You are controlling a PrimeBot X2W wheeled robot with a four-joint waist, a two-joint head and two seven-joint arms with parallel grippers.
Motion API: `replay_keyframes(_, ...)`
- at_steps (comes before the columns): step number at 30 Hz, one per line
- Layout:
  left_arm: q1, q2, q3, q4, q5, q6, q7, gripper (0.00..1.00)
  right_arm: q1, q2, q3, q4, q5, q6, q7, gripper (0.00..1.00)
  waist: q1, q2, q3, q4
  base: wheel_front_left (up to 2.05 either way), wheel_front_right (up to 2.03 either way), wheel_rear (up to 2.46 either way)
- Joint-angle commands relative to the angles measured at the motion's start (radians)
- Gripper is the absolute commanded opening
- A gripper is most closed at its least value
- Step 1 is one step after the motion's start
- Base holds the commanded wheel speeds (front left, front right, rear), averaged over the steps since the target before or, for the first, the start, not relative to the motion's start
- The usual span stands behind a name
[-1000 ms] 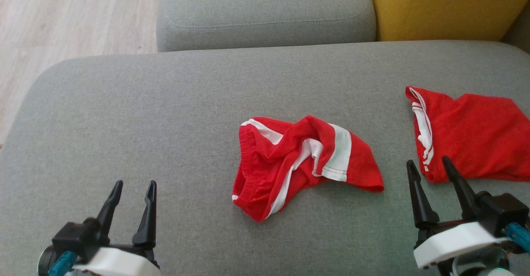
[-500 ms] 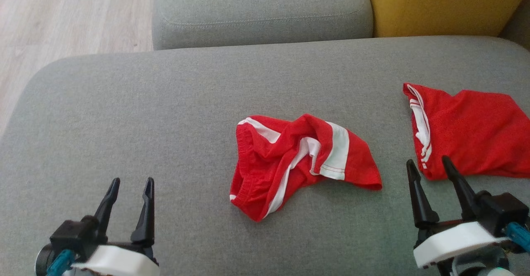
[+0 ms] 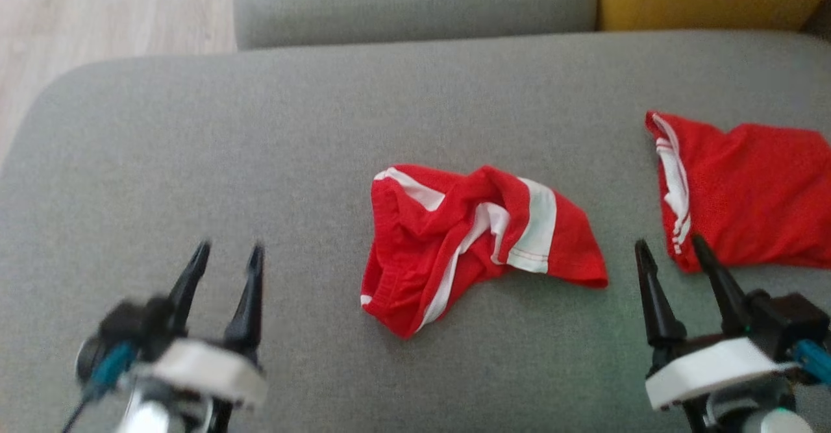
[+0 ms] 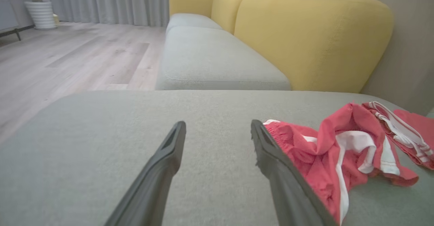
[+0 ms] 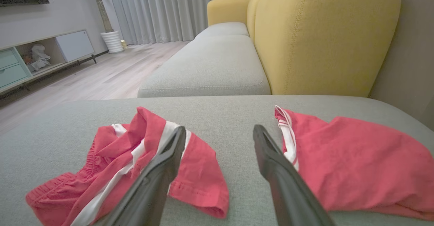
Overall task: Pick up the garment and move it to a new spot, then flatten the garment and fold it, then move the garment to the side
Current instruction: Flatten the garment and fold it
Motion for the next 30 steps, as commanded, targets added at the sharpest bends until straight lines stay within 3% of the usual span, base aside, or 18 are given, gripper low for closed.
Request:
replay_keyframes(1,-0.091,0.009,0.035,-0.027,0.002,-0.003,0.001,1.00,-0.065,-0.006,0.024,-0.042,0.007,0.007,0.001,1.00,0.0000,0.0000,0.029,-0.001,0.00,0.00,0.00)
replay_keyframes(8,-0.341,-0.040,-0.029,0.142,-0.042,-0.109,0.081,1.00,-0.137,-0.006,0.070,-0.036,-0.001,0.007,-0.002,1.00,0.0000,0.0000,0.136,-0.041,0.00,0.00,0.00)
replay_keyframes(14,-0.536,-0.097,-0.068,0.406,-0.111,-0.204,0.154,1.00,-0.180,-0.006,0.084,-0.014,0.013,0.007,-0.019,1.00,0.0000,0.0000,0.190,-0.106,0.00,0.00,0.00)
replay_keyframes(23,-0.638,-0.142,-0.081,0.611,-0.264,-0.251,0.227,1.00,-0.188,-0.006,0.081,0.013,0.034,0.007,-0.045,1.00,0.0000,0.0000,0.210,-0.153,0.00,0.00,0.00)
replay_keyframes(24,-0.639,-0.146,-0.081,0.621,-0.289,-0.253,0.238,0.95,-0.188,-0.006,0.080,0.016,0.037,0.007,-0.047,1.00,0.0000,0.0000,0.210,-0.155,0.00,0.00,0.00)
replay_keyframes(25,-0.641,-0.143,-0.088,0.629,-0.302,-0.254,0.249,0.49,-0.189,-0.006,0.080,0.019,0.039,0.007,-0.049,1.00,0.0000,0.0000,0.209,-0.157,0.00,0.00,0.00)
replay_keyframes(26,-0.641,-0.142,-0.091,0.632,-0.320,-0.255,0.255,0.20,-0.190,-0.006,0.079,0.021,0.041,0.007,-0.051,1.00,0.0000,0.0000,0.209,-0.157,0.00,0.00,0.00)
replay_keyframes(27,-0.642,-0.141,-0.094,0.631,-0.337,-0.255,0.256,0.00,-0.191,-0.006,0.078,0.023,0.043,0.007,-0.053,1.00,0.0000,0.0000,0.209,-0.157,0.00,0.00,0.00)
replay_keyframes(30,-0.648,-0.114,-0.123,0.604,-0.335,-0.256,0.222,0.00,-0.192,-0.006,0.071,0.030,0.047,0.007,-0.058,1.00,0.0000,0.0000,0.203,-0.149,0.00,0.00,0.00)
